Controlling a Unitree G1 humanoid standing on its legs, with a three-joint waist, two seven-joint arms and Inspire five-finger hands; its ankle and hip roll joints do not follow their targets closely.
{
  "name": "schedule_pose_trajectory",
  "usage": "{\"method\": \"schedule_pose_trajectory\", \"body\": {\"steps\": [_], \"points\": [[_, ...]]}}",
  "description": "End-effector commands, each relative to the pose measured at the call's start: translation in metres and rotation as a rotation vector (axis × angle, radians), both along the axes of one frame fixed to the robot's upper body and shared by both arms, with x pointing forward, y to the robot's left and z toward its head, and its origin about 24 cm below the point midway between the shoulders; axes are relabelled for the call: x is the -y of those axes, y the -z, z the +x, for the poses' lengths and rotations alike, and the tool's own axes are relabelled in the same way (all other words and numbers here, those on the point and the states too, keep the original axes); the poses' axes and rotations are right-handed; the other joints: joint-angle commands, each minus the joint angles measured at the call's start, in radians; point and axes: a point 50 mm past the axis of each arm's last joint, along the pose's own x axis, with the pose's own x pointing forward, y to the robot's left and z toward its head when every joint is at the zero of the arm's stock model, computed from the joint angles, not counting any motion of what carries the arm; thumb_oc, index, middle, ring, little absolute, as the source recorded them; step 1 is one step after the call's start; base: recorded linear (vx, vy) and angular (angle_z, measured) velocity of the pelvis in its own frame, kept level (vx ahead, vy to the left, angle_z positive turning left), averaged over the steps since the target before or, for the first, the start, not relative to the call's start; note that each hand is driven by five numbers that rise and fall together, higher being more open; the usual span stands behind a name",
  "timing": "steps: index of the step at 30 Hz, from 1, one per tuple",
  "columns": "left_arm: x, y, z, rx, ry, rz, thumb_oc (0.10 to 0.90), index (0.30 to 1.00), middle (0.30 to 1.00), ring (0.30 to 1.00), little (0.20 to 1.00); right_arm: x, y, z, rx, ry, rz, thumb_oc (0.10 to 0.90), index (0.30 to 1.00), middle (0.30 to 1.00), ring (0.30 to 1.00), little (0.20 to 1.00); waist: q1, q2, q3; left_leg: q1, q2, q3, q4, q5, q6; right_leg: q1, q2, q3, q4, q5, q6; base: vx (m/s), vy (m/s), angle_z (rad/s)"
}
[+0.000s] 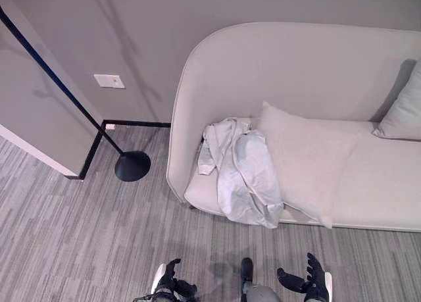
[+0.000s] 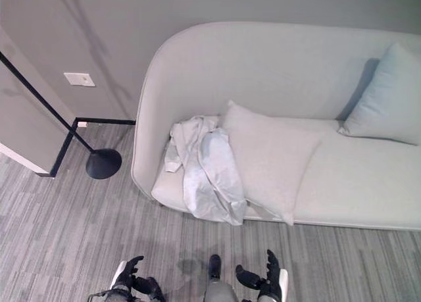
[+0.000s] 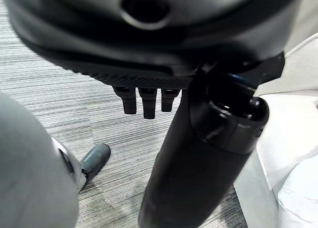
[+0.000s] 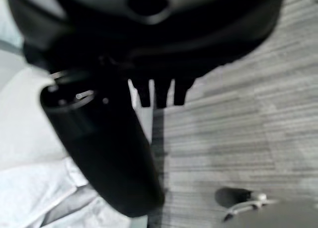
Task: Hang the clothes on the sofa on the clothes rack.
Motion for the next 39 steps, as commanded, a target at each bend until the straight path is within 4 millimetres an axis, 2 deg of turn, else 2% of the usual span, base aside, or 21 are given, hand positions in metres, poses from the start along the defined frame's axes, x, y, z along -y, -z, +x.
{"method": "schedule_pose_trajectory", "body": {"steps": [1,8,13,17,19,27,34,39], "points": [[-0.008,-0.001,0.002,0.008,-0.014,0.036,0.800,0.900,0.900,0.900,0.900,0.007,-0.021,0.039,0.181,0.052,-0.028,0.800,0.900,0.900,0.900,0.900,0.023,-0.047,0.053,-0.011,0.014,-0.054,0.004,-0.049,-0.048,-0.047,-0.119,0.051,0.010,0.025,0.116,-0.06,0.033,-0.01],[0.011,-0.011,0.026,0.107,0.073,-0.003,0.800,0.900,0.900,0.900,0.900,0.013,-0.022,0.093,0.215,0.185,-0.025,0.800,0.900,0.900,0.900,0.900,0.047,-0.002,0.071,-0.084,-0.006,-0.075,0.004,-0.034,-0.037,-0.113,-0.135,0.061,0.010,0.037,0.118,-0.04,0.017,0.02],[0.021,-0.017,0.038,0.158,0.160,-0.006,0.800,0.900,0.900,0.900,0.900,0.018,-0.025,0.115,0.212,0.246,-0.031,0.800,0.900,0.900,0.900,0.900,0.067,0.021,0.074,-0.104,-0.004,-0.090,0.004,-0.028,-0.039,-0.118,-0.142,0.051,0.010,0.032,0.113,0.00,-0.019,0.04],[0.025,-0.019,0.040,0.179,0.195,-0.008,0.800,0.900,0.900,0.900,0.900,0.026,-0.028,0.123,0.206,0.272,-0.043,0.800,0.900,0.900,0.900,0.900,0.079,0.035,0.072,-0.108,0.002,-0.096,0.004,-0.024,-0.044,-0.111,-0.141,0.037,0.010,0.026,0.110,0.03,-0.044,0.18],[0.028,-0.021,0.041,0.198,0.216,-0.010,0.800,0.900,0.900,0.900,0.900,0.037,-0.033,0.130,0.203,0.306,-0.100,0.800,0.900,0.900,0.900,0.900,0.093,0.052,0.075,-0.110,0.010,-0.114,0.004,-0.020,-0.049,-0.101,-0.137,0.020,0.020,0.013,0.103,0.04,-0.069,0.22],[0.032,-0.021,0.039,0.211,0.256,0.001,0.800,0.900,0.900,0.900,0.900,0.060,-0.044,0.133,0.177,0.413,-0.236,0.800,0.900,0.900,0.900,0.900,0.115,0.094,0.095,-0.126,0.030,-0.147,0.004,-0.003,-0.060,-0.122,-0.128,-0.017,0.084,-0.032,0.091,0.01,-0.047,0.16],[0.039,-0.032,0.056,0.301,0.351,0.028,0.800,0.900,0.900,0.900,0.900,0.076,-0.071,0.157,0.220,0.426,-0.332,0.800,0.900,0.900,0.900,0.900,0.139,0.134,0.128,-0.159,0.042,-0.162,0.004,0.008,-0.065,-0.201,-0.140,-0.025,0.195,-0.085,0.088,-0.01,-0.014,0.06],[0.040,-0.043,0.071,0.378,0.416,0.051,0.800,0.900,0.900,0.900,0.900,0.088,-0.092,0.175,0.276,0.434,-0.317,0.800,0.900,0.900,0.900,0.900,0.160,0.157,0.140,-0.180,0.046,-0.178,0.004,0.016,-0.070,-0.239,-0.146,-0.035,0.252,-0.115,0.088,0.01,-0.035,0.07]]}}
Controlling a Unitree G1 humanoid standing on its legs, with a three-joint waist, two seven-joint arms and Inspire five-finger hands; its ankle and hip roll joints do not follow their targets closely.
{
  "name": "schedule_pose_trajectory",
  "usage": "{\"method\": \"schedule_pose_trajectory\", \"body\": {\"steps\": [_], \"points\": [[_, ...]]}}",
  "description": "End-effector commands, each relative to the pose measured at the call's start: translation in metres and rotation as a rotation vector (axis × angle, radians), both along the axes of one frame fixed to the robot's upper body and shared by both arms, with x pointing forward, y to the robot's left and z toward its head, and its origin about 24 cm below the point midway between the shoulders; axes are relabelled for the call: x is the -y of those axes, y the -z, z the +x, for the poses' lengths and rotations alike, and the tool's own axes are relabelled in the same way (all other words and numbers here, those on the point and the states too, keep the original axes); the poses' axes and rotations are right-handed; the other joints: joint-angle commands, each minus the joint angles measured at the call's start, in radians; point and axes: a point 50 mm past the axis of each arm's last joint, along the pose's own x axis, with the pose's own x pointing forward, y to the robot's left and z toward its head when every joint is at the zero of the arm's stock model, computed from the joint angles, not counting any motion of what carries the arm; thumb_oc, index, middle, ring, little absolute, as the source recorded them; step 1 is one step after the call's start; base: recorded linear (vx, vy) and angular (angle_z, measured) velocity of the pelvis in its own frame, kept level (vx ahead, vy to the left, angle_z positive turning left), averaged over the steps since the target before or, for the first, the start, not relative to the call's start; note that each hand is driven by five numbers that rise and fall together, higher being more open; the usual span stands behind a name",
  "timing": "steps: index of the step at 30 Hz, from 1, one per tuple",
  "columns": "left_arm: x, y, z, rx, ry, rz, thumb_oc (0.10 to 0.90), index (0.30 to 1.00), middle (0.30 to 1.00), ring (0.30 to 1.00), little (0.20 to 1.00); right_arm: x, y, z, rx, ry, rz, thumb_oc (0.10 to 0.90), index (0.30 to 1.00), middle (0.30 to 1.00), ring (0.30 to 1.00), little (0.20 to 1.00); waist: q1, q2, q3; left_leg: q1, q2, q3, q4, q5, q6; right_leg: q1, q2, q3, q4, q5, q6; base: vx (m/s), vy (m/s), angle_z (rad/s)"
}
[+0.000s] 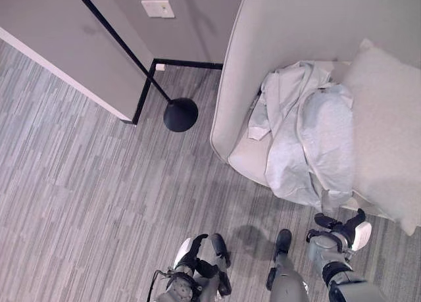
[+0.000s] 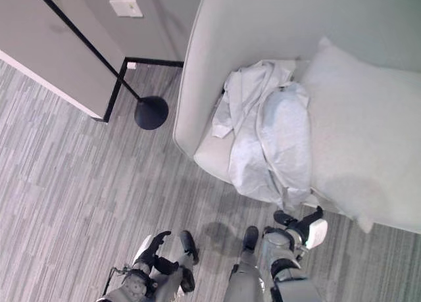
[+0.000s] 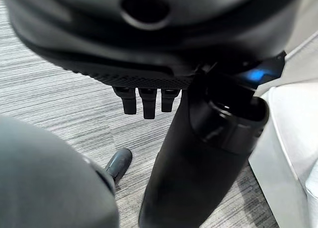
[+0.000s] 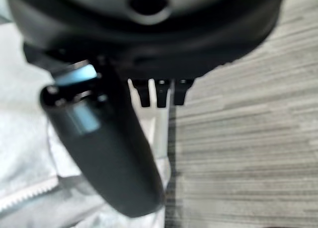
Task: Hang the clothes on the sofa on the clothes rack.
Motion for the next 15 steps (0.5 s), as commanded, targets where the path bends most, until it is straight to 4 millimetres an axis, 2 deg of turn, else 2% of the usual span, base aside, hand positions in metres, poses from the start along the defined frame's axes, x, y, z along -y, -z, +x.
{"method": "schedule_pose_trajectory", "body": {"steps": [1,4,5,6,7,8,12,15], "points": [[-0.011,-0.013,0.019,0.132,0.042,0.057,0.800,0.900,0.900,0.900,0.900,0.008,-0.028,0.022,0.086,0.003,-0.061,0.800,0.900,0.900,0.900,0.900,0.033,-0.046,-0.013,-0.023,0.088,-0.051,0.003,-0.015,-0.123,-0.101,-0.081,0.067,0.133,-0.070,0.068,0.02,-0.036,0.08],[-0.011,-0.019,0.026,0.172,0.068,0.056,0.800,0.900,0.900,0.900,0.900,0.019,-0.048,0.033,0.129,-0.010,-0.086,0.800,0.900,0.900,0.900,0.900,0.046,-0.034,-0.011,-0.037,0.089,-0.060,0.003,-0.011,-0.126,-0.120,-0.082,0.059,0.156,-0.081,0.067,0.02,-0.029,0.08],[-0.011,-0.020,0.026,0.173,0.068,0.056,0.800,0.900,0.900,0.900,0.900,0.019,-0.048,0.033,0.130,-0.010,-0.086,0.800,0.900,0.900,0.900,0.900,0.046,-0.033,-0.011,-0.037,0.089,-0.060,0.003,-0.011,-0.126,-0.121,-0.083,0.059,0.157,-0.081,0.067,0.02,-0.029,0.18],[-0.009,-0.023,0.029,0.195,0.098,0.062,0.800,0.900,0.900,0.900,0.900,0.026,-0.064,0.042,0.169,-0.018,-0.112,0.800,0.900,0.900,0.900,0.900,0.058,-0.025,-0.009,-0.046,0.090,-0.066,0.003,-0.008,-0.129,-0.132,-0.082,0.056,0.170,-0.089,0.066,0.04,-0.057,0.22],[-0.011,-0.024,0.030,0.202,0.116,0.080,0.800,0.900,0.900,0.900,0.900,0.023,-0.088,0.057,0.278,-0.048,-0.127,0.800,0.900,0.900,0.900,0.900,0.066,-0.023,-0.006,-0.053,0.093,-0.074,0.003,-0.007,-0.129,-0.147,-0.075,0.057,0.188,-0.098,0.063,0.05,-0.071,0.21],[-0.010,-0.024,0.031,0.199,0.119,0.077,0.800,0.900,0.900,0.900,0.900,0.014,-0.101,0.067,0.331,-0.113,-0.151,0.800,0.900,0.900,0.900,0.900,0.069,-0.026,-0.003,-0.056,0.096,-0.077,0.003,-0.007,-0.128,-0.155,-0.072,0.059,0.199,-0.101,0.059,0.04,-0.057,0.17],[-0.007,-0.026,0.033,0.205,0.134,0.071,0.800,0.900,0.900,0.900,0.900,-0.009,-0.112,0.083,0.349,-0.258,-0.197,0.800,0.900,0.900,0.900,0.900,0.071,-0.031,0.003,-0.062,0.100,-0.079,0.003,-0.006,-0.128,-0.171,-0.065,0.061,0.208,-0.103,0.053,0.00,-0.015,0.04],[-0.005,-0.028,0.036,0.216,0.157,0.074,0.800,0.900,0.900,0.900,0.900,-0.025,-0.106,0.091,0.287,-0.353,-0.166,0.800,0.900,0.900,0.900,0.900,0.079,-0.032,0.007,-0.077,0.101,-0.086,0.003,-0.003,-0.128,-0.195,-0.063,0.060,0.221,-0.100,0.051,-0.02,-0.013,-0.05]]}}
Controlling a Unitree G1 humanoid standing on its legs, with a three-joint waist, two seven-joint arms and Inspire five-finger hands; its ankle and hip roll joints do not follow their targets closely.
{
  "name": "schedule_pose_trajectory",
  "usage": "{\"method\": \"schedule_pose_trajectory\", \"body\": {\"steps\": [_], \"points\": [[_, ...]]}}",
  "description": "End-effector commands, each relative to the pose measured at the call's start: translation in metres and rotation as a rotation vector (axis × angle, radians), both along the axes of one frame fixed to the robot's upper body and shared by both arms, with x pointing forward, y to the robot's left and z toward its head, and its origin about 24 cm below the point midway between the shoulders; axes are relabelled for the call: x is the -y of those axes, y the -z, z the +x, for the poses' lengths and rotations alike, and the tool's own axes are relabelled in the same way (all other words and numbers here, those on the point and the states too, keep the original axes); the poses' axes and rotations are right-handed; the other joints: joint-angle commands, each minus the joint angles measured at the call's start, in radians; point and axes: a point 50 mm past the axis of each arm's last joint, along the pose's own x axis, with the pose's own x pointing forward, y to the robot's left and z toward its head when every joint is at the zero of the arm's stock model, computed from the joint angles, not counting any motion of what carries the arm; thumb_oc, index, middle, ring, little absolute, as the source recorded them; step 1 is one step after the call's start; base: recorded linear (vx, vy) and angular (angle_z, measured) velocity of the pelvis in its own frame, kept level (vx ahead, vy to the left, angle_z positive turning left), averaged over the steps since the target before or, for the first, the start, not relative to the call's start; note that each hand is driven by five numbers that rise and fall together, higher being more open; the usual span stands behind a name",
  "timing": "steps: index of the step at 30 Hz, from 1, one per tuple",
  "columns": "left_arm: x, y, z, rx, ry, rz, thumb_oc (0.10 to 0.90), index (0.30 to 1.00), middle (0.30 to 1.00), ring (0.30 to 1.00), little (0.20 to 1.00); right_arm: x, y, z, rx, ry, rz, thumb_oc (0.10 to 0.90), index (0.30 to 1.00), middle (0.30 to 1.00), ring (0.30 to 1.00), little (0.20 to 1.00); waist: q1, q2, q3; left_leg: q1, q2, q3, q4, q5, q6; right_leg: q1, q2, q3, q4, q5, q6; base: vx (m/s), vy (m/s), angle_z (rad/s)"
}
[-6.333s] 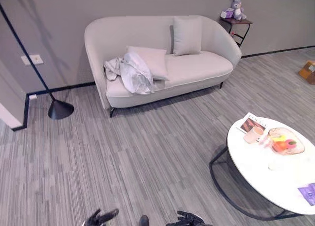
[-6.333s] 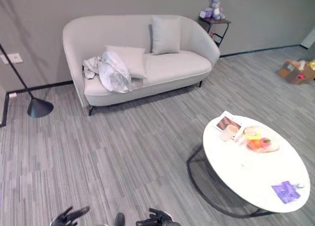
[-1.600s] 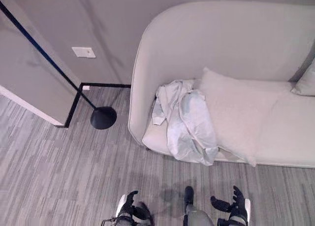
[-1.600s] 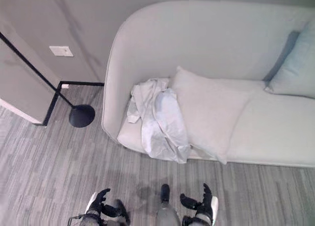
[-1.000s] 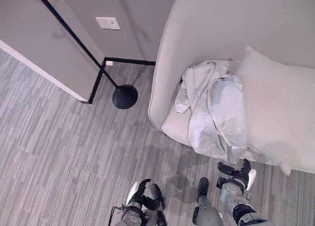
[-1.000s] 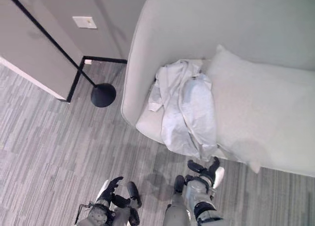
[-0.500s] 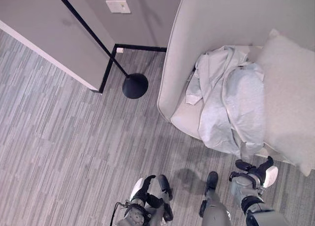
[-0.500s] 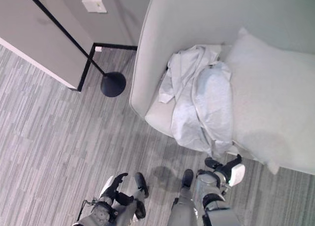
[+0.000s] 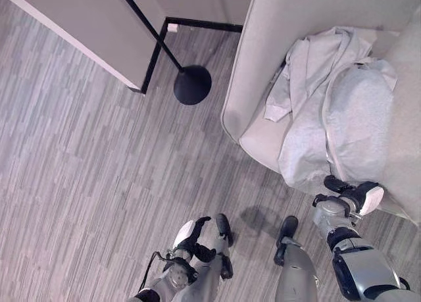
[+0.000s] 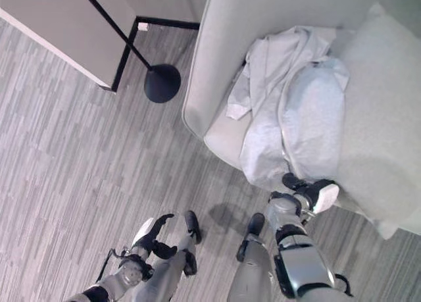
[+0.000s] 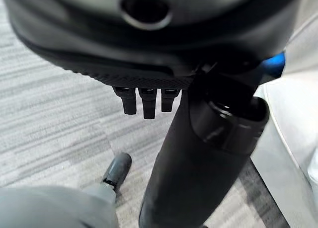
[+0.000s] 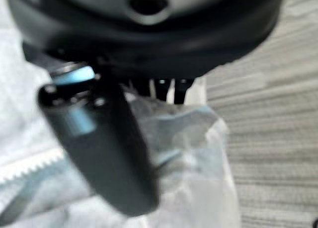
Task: Hang the clothes on the sofa on the clothes rack.
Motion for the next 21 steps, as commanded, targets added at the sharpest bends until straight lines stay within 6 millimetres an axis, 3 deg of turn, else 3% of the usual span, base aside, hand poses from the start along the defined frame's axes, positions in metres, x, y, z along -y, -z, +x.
{"method": "schedule_pose_trajectory", "body": {"steps": [1,2,3,7,9,11,14,15,21], "points": [[0.005,-0.009,0.010,0.077,0.066,0.022,0.800,0.900,0.900,0.900,0.900,-0.019,-0.058,0.045,0.146,-0.275,-0.129,0.800,0.900,0.900,0.900,0.900,0.036,-0.032,-0.018,0.029,0.088,-0.042,0.001,-0.043,-0.110,0.025,-0.018,0.068,-0.092,0.059,0.082,0.00,0.000,0.00],[0.003,-0.010,0.012,0.083,0.069,0.029,0.800,0.900,0.900,0.900,0.900,-0.029,-0.051,0.050,0.081,-0.358,-0.088,0.580,0.571,0.571,0.571,0.571,0.042,-0.031,-0.016,0.017,0.087,-0.046,0.001,-0.040,-0.111,0.009,-0.016,0.070,-0.084,0.061,0.081,0.00,0.000,0.00],[0.002,-0.010,0.013,0.081,0.069,0.034,0.800,0.900,0.900,0.900,0.900,-0.030,-0.046,0.051,0.034,-0.386,-0.088,0.400,0.300,0.300,0.300,0.300,0.045,-0.031,-0.015,0.013,0.087,-0.050,0.001,-0.039,-0.111,0.004,-0.017,0.070,-0.081,0.061,0.080,0.00,0.000,0.00],[-0.003,-0.008,0.012,0.075,0.063,0.053,0.800,0.900,0.900,0.900,0.900,-0.040,-0.034,0.050,-0.050,-0.450,-0.070,0.400,0.300,0.300,0.300,0.300,0.052,-0.032,-0.013,0.007,0.084,-0.057,0.001,-0.037,-0.109,0.007,-0.016,0.064,-0.078,0.062,0.076,0.00,-0.001,0.02],[-0.011,-0.004,0.008,0.055,0.030,0.080,0.800,0.900,0.900,0.900,0.900,-0.055,-0.013,0.043,-0.095,-0.504,-0.035,0.400,0.300,0.300,0.300,0.300,0.050,-0.040,-0.014,0.019,0.080,-0.061,0.001,-0.038,-0.106,0.030,-0.013,0.059,-0.084,0.061,0.074,0.01,0.002,0.04],[-0.011,-0.003,0.008,0.055,0.030,0.080,0.800,0.900,0.900,0.900,0.900,-0.055,-0.013,0.042,-0.095,-0.504,-0.035,0.400,0.300,0.300,0.300,0.300,0.049,-0.040,-0.014,0.019,0.080,-0.061,0.001,-0.038,-0.106,0.031,-0.013,0.058,-0.084,0.061,0.074,0.00,0.001,0.02],[-0.023,0.002,0.005,0.031,-0.025,0.118,0.800,0.900,0.900,0.900,0.900,-0.063,0.014,0.025,-0.147,-0.536,-0.004,0.400,0.300,0.300,0.300,0.300,0.037,-0.061,-0.020,0.040,0.074,-0.065,0.001,-0.044,-0.103,0.067,-0.011,0.053,-0.097,0.065,0.074,0.02,0.001,-0.01],[-0.025,0.002,0.006,0.034,-0.035,0.128,0.800,0.900,0.900,0.900,0.900,-0.058,0.024,0.016,-0.169,-0.518,0.012,0.400,0.300,0.300,0.300,0.300,0.031,-0.072,-0.023,0.048,0.070,-0.066,0.001,-0.049,-0.102,0.085,-0.012,0.049,-0.113,0.072,0.076,0.02,0.014,0.08],[-0.028,0.003,0.005,0.035,-0.027,0.146,0.800,0.900,0.900,0.900,0.900,-0.035,0.033,0.002,-0.176,-0.409,0.075,0.400,0.300,0.300,0.300,0.300,0.026,-0.090,-0.030,0.062,0.058,-0.067,0.001,-0.059,-0.097,0.115,-0.021,0.047,-0.147,0.096,0.085,-0.01,0.038,0.04]]}}
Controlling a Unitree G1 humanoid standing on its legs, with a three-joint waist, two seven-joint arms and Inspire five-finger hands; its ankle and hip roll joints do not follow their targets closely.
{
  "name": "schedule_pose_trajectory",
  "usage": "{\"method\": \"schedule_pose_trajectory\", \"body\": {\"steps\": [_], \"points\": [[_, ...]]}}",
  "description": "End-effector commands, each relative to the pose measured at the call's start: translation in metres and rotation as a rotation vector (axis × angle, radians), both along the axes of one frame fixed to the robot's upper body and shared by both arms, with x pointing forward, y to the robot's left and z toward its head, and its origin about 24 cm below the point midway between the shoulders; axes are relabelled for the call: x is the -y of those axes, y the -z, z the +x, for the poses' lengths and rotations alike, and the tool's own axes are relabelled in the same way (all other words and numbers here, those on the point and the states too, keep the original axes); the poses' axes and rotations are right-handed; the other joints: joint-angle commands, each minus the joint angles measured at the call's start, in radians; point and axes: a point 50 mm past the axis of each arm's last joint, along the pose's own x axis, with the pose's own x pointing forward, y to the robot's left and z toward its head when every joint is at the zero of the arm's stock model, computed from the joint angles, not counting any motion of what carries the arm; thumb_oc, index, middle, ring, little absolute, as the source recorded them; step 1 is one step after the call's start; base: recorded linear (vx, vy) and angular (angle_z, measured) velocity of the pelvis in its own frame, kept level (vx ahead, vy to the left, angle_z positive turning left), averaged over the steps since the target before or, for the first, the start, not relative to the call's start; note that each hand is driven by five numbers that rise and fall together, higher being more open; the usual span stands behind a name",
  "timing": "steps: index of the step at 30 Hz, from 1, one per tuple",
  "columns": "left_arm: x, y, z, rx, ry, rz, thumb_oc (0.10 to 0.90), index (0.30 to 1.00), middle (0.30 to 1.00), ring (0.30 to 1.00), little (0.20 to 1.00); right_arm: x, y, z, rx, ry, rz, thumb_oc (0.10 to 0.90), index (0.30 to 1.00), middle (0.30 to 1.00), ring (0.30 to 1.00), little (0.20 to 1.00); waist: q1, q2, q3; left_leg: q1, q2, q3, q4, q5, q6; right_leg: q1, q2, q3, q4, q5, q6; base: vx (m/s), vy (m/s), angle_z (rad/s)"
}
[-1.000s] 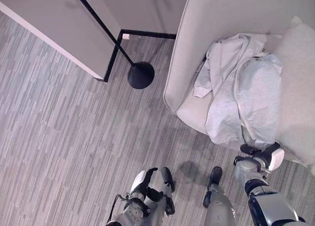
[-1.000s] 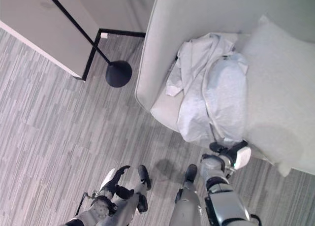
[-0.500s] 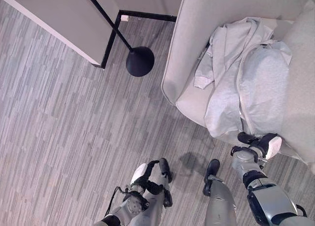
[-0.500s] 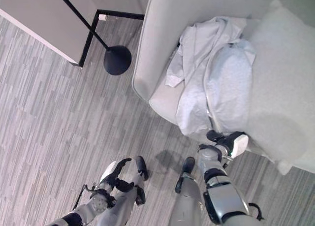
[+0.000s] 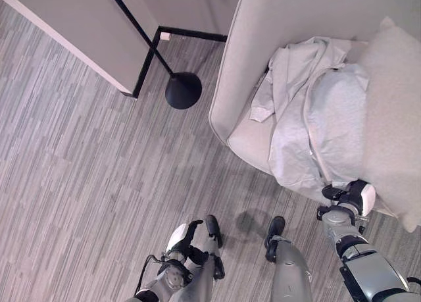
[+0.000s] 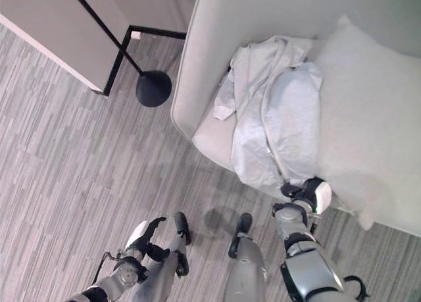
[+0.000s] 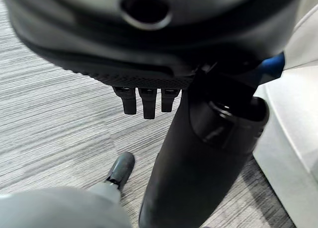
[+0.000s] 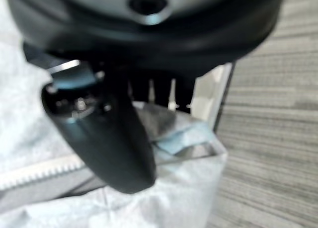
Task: Hang the clothes on the sofa on the clothes rack.
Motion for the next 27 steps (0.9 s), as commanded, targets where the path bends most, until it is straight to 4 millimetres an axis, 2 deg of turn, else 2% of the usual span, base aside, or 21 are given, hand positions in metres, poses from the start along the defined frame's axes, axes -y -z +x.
{"method": "schedule_pose_trajectory", "body": {"steps": [1,4,6,7,9,12,14,15,16,19,21,23,24,25,27], "points": [[-0.013,-0.004,0.008,0.056,0.039,0.095,0.800,0.900,0.900,0.900,0.900,-0.051,0.014,0.015,-0.004,-0.148,0.163,0.400,0.300,0.300,0.300,0.300,0.051,-0.068,-0.028,0.046,0.016,-0.039,0.002,-0.087,-0.084,0.105,-0.042,0.077,-0.210,0.120,0.132,-0.01,0.069,0.06],[-0.018,-0.002,0.005,0.034,0.022,0.107,0.800,0.900,0.900,0.900,0.900,-0.055,0.016,0.013,0.047,-0.136,0.221,0.400,0.300,0.300,0.300,0.300,0.044,-0.085,-0.036,0.062,0.009,-0.034,0.002,-0.097,-0.079,0.127,-0.044,0.080,-0.223,0.127,0.134,0.00,0.058,0.07],[-0.022,0.002,0.001,0.009,0.002,0.111,0.800,0.900,0.900,0.900,0.900,-0.069,0.017,0.012,0.113,-0.176,0.287,0.400,0.300,0.300,0.300,0.300,0.034,-0.104,-0.048,0.077,0.008,-0.029,0.002,-0.104,-0.076,0.153,-0.045,0.081,-0.242,0.132,0.135,0.04,0.033,0.12],[-0.023,0.003,0.000,-0.002,-0.008,0.111,0.800,0.900,0.900,0.900,0.900,-0.079,0.016,0.012,0.173,-0.185,0.373,0.400,0.300,0.300,0.300,0.300,0.030,-0.114,-0.057,0.086,0.008,-0.026,0.002,-0.108,-0.076,0.169,-0.044,0.079,-0.253,0.135,0.136,0.05,0.020,0.09],[-0.028,0.006,-0.005,-0.029,-0.032,0.104,0.800,0.900,0.900,0.900,0.900,-0.103,0.008,0.012,0.286,-0.265,0.506,0.400,0.300,0.300,0.300,0.300,0.022,-0.134,-0.075,0.107,0.006,-0.021,0.002,-0.114,-0.075,0.205,-0.041,0.076,-0.276,0.142,0.139,0.05,0.014,0.01],[-0.036,0.009,-0.014,-0.064,-0.085,0.077,0.800,0.900,0.900,0.900,0.900,-0.133,-0.009,0.008,0.368,-0.461,0.569,0.400,0.300,0.300,0.300,0.300,0.017,-0.162,-0.115,0.143,0.004,-0.015,0.002,-0.125,-0.073,0.271,-0.033,0.062,-0.321,0.151,0.144,0.05,0.012,-0.02],[-0.039,0.009,-0.016,-0.076,-0.120,0.045,0.800,0.900,0.900,0.900,0.900,-0.145,-0.020,0.007,0.402,-0.548,0.587,0.400,0.300,0.300,0.300,0.300,0.024,-0.174,-0.143,0.166,0.005,-0.015,0.002,-0.129,-0.073,0.308,-0.029,0.053,-0.347,0.156,0.145,0.05,-0.004,-0.01],[-0.039,0.009,-0.016,-0.077,-0.120,0.045,0.800,0.900,0.900,0.900,0.900,-0.146,-0.020,0.007,0.402,-0.548,0.587,0.400,0.300,0.300,0.300,0.300,0.024,-0.174,-0.143,0.167,0.005,-0.015,0.002,-0.129,-0.073,0.310,-0.029,0.053,-0.348,0.157,0.145,0.08,0.005,0.00],[-0.041,0.007,-0.017,-0.076,-0.166,-0.009,0.800,0.900,0.900,0.900,0.900,-0.152,-0.038,0.013,0.471,-0.600,0.603,0.400,0.300,0.300,0.300,0.300,0.034,-0.187,-0.176,0.191,0.005,-0.014,0.002,-0.135,-0.074,0.349,-0.026,0.044,-0.373,0.163,0.148,0.07,0.028,0.04],[-0.043,0.004,-0.015,-0.072,-0.310,-0.138,0.800,0.900,0.900,0.900,0.900,-0.156,-0.071,0.021,0.603,-0.630,0.609,0.400,0.300,0.300,0.300,0.300,0.043,-0.204,-0.218,0.226,0.007,-0.005,0.002,-0.143,-0.071,0.391,-0.020,0.045,-0.408,0.173,0.150,0.06,0.041,0.06],[-0.042,-0.002,-0.009,-0.044,-0.406,-0.249,0.800,0.900,0.900,0.900,0.900,-0.158,-0.102,0.024,0.716,-0.674,0.585,0.400,0.300,0.300,0.300,0.300,0.044,-0.217,-0.246,0.246,0.008,0.003,0.002,-0.149,-0.069,0.411,-0.018,0.052,-0.426,0.183,0.152,0.03,0.059,-0.07],[-0.041,-0.022,0.004,0.051,-0.470,-0.397,0.800,0.900,0.900,0.900,0.900,-0.149,-0.161,0.031,0.910,-0.719,0.474,0.400,0.300,0.300,0.300,0.300,0.051,-0.242,-0.291,0.288,0.011,0.017,0.002,-0.161,-0.065,0.445,-0.011,0.065,-0.445,0.189,0.156,0.03,0.062,-0.22],[-0.041,-0.026,0.006,0.068,-0.480,-0.424,0.800,0.900,0.900,0.900,0.900,-0.147,-0.179,0.032,0.963,-0.733,0.439,0.400,0.300,0.300,0.300,0.300,0.049,-0.247,-0.300,0.299,0.012,0.022,0.002,-0.164,-0.064,0.455,-0.011,0.068,-0.446,0.189,0.157,0.01,0.053,-0.36],[-0.042,-0.047,0.019,0.169,-0.456,-0.451,0.800,0.900,0.900,0.900,0.900,-0.138,-0.228,0.028,1.110,-0.756,0.319,0.400,0.300,0.300,0.300,0.300,0.047,-0.263,-0.323,0.325,0.014,0.028,0.002,-0.173,-0.061,0.474,-0.007,0.075,-0.446,0.184,0.157,0.00,0.037,-0.32],[-0.047,-0.073,0.032,0.307,-0.451,-0.459,0.800,0.900,0.900,0.900,0.900,-0.133,-0.280,0.019,1.258,-0.773,0.163,0.400,0.300,0.300,0.300,0.300,0.040,-0.278,-0.353,0.351,0.018,0.037,0.002,-0.182,-0.060,0.494,-0.004,0.081,-0.452,0.181,0.158,-0.01,0.017,-0.13]]}}
